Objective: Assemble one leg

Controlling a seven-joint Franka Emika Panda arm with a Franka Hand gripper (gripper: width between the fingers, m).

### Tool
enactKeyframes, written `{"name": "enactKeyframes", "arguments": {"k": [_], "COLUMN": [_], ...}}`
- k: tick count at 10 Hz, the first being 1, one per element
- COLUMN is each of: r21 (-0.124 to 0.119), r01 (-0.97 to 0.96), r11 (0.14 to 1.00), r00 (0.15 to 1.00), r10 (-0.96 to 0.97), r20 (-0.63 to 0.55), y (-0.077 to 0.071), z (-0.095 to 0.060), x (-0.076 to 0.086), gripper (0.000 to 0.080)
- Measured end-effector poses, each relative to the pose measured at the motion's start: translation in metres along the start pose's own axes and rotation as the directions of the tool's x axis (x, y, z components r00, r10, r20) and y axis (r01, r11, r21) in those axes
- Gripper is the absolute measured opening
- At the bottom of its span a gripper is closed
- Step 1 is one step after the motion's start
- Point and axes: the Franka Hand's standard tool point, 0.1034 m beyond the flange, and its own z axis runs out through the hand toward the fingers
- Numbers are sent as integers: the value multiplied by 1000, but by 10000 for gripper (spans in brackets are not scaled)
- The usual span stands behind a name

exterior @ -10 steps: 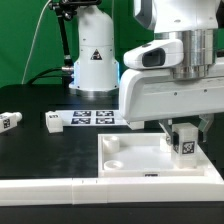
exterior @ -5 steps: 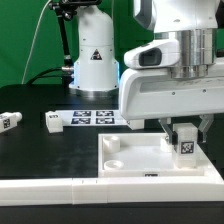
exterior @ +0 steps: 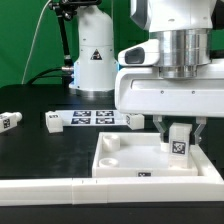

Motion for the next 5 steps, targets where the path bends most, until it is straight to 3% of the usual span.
{"name": "enactKeyframes", "arguments": {"k": [4,5], "r21": [-40,-40], "r01": [-171,-167], "r11": [985,985], "r00": [985,985], "r10": [169,166], "r20": [-40,-39], "y": [16,16], "z": [-1,0], "x": [8,7], "gripper": [303,303]}}
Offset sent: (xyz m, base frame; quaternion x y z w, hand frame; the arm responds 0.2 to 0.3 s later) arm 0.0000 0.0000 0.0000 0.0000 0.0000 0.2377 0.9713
